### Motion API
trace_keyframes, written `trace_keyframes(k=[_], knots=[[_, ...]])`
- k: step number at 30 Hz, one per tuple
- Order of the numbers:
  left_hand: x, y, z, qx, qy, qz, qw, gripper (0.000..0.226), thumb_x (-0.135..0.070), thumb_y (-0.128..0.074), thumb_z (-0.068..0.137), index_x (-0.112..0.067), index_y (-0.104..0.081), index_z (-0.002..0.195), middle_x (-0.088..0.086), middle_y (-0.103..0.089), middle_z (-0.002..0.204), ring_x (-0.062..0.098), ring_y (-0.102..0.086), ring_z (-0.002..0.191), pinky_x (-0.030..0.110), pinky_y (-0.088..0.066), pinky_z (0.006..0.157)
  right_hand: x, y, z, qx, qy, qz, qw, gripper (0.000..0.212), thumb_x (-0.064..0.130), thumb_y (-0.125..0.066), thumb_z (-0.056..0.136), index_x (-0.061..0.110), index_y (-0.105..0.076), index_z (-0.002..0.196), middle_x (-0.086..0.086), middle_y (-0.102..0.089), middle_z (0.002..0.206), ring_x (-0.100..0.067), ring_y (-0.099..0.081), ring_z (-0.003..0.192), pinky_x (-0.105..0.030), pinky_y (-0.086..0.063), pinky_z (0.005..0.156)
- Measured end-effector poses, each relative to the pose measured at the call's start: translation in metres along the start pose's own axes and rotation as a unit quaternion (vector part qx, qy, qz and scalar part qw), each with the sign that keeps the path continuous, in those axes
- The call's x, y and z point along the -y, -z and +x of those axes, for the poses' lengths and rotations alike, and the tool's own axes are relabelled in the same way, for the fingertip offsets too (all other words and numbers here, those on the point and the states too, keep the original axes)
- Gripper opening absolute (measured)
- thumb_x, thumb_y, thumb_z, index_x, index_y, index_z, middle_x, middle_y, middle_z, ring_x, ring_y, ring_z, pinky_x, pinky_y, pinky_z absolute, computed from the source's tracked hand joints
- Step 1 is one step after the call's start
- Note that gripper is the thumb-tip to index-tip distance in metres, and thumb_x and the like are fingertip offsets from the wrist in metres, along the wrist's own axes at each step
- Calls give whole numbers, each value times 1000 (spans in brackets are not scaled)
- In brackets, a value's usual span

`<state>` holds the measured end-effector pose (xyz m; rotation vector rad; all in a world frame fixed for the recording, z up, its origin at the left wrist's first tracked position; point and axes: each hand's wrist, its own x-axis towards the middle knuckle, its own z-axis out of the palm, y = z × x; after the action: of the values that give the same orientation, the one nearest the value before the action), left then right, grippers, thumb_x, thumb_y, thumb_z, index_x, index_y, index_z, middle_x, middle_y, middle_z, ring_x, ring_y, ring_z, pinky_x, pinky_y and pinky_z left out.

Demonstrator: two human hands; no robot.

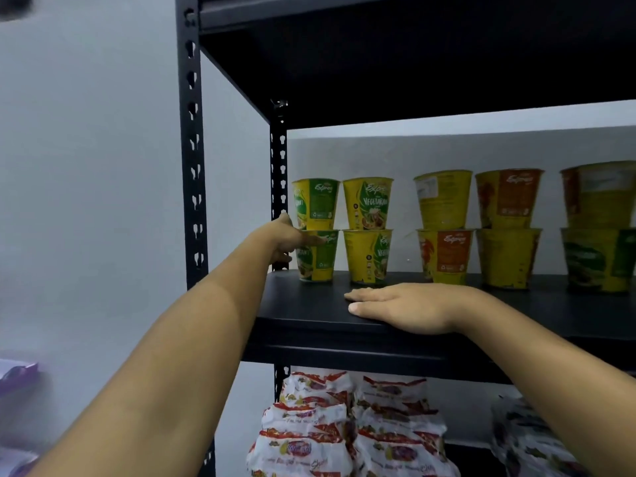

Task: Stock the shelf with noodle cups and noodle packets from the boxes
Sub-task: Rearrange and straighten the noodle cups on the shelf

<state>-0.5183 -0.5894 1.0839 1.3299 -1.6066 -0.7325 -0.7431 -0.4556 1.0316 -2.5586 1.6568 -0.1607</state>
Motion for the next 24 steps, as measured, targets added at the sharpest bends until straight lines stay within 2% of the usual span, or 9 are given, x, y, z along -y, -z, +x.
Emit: trace_keyframes(k=[4,11,13,15,21,24], knots=[[5,-2,13,17,6,2,1000,85,-32,-96,67,-20,-46,135,10,-57,141,36,-55,129,59,-48,106,-1,0,0,3,0,2,1000,60,70,-25,101,49,-24,157,22,-19,165,-5,-18,152,-33,-9,121],[6,-3,3,-11,-8,20,1000,70,-36,-93,72,-14,-52,124,7,-62,132,30,-59,123,54,-50,105,-2,0,3,-8,-10,14,1000,60,75,-27,97,54,-28,154,21,-23,165,-9,-21,152,-39,-11,123],[6,-3,-6,-18,-25,31,999,53,-39,-91,74,-18,-60,112,5,-66,125,28,-61,118,52,-51,105,-1,0,2,-13,-11,18,1000,59,74,-28,97,54,-30,153,21,-25,164,-10,-22,152,-39,-12,122],[7,-2,-15,-20,-44,43,998,36,-40,-88,78,-25,-59,95,2,-67,115,26,-62,113,50,-53,103,0,0,0,-16,-9,19,1000,59,73,-29,98,53,-31,153,19,-26,164,-11,-23,152,-38,-13,121],[17,0,-45,-51,-89,51,993,51,-52,-88,73,-23,-65,109,-3,-72,107,18,-68,102,47,-59,91,0,0,-1,-40,-1,40,998,59,70,-37,98,46,-41,151,16,-35,161,-10,-30,148,-34,-21,116],[18,0,-64,-72,-116,58,989,63,-59,-88,69,-23,-63,114,-5,-72,107,15,-68,101,43,-60,88,-1,0,-1,-54,-1,45,998,64,71,-41,96,41,-40,153,15,-36,161,-10,-32,147,-31,-25,113]])
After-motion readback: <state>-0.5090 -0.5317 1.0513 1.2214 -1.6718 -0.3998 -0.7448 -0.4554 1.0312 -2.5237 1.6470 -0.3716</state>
